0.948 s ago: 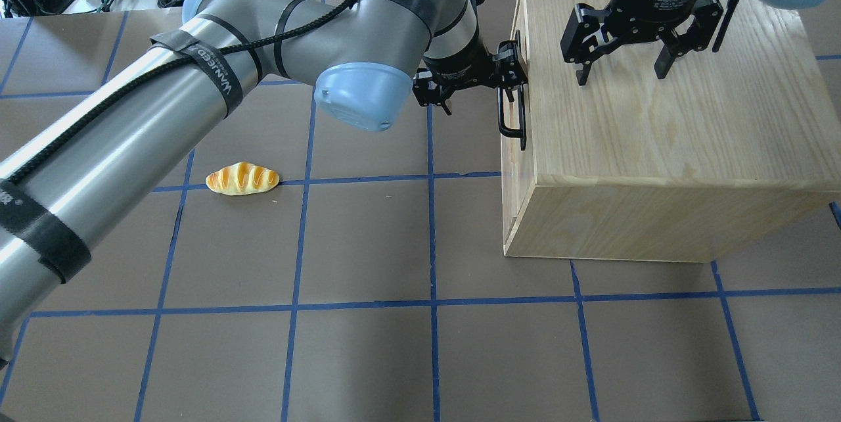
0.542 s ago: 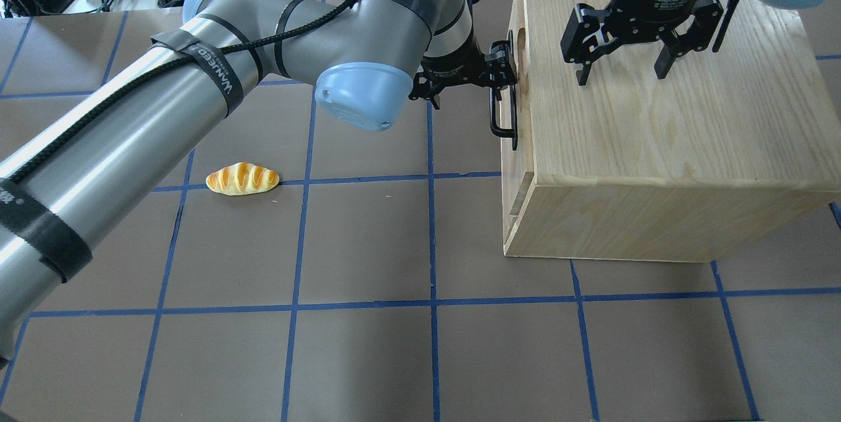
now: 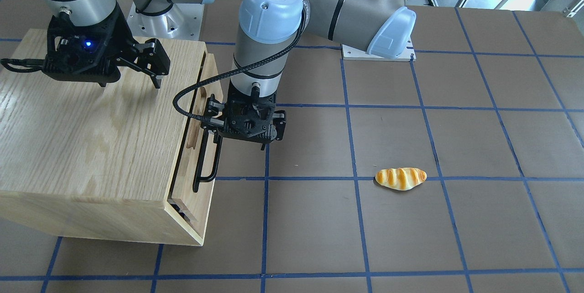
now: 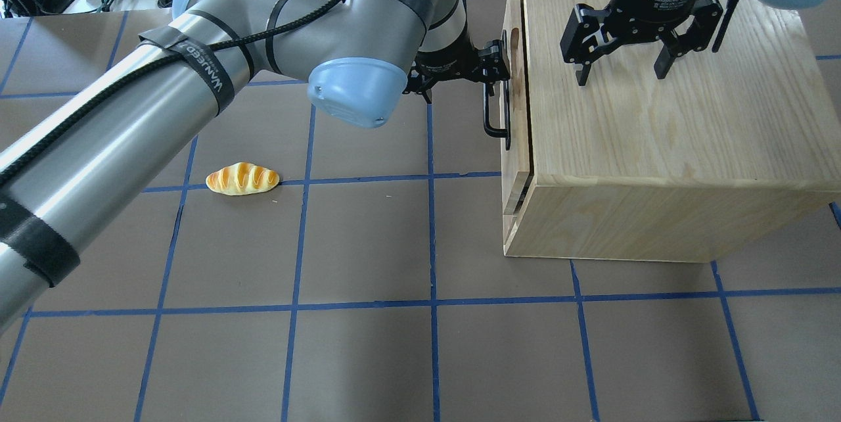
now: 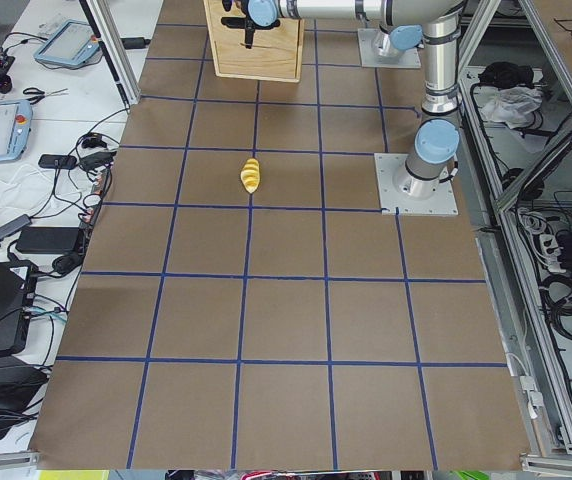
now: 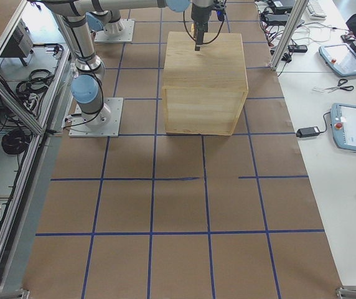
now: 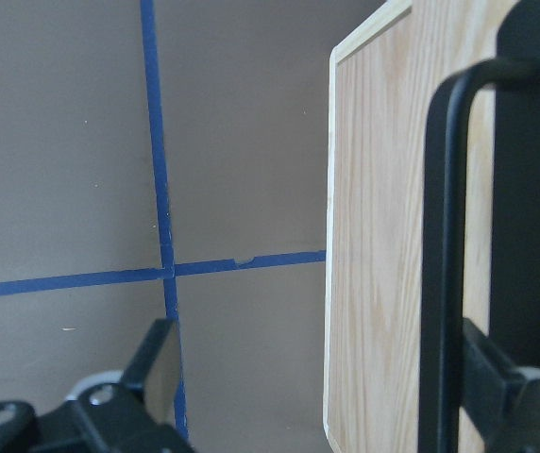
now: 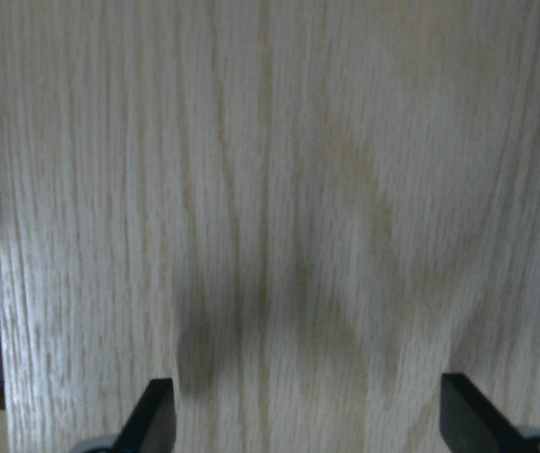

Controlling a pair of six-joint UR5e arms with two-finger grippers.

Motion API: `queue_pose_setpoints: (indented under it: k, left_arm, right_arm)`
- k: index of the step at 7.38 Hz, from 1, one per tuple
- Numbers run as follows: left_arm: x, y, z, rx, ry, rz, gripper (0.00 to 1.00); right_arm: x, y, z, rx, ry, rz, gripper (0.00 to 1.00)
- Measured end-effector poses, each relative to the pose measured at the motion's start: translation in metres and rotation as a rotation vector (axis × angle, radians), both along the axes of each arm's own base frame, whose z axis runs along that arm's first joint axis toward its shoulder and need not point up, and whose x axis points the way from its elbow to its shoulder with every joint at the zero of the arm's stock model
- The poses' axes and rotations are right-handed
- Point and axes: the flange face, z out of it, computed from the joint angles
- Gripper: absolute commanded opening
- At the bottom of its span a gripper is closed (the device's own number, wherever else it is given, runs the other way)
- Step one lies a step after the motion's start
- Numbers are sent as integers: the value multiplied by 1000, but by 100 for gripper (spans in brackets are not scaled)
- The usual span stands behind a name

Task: Open upper drawer
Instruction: 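Pull the handle with the left gripper, sliding the upper drawer outward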

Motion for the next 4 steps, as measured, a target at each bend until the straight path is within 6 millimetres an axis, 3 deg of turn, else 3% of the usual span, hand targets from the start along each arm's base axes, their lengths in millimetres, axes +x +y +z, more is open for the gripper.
queue_pose_setpoints:
  k: [4]
  left_arm:
    - [8,-3,0,0,-5,-4,100]
  right_arm:
    - [0,0,0,0,0,0,100]
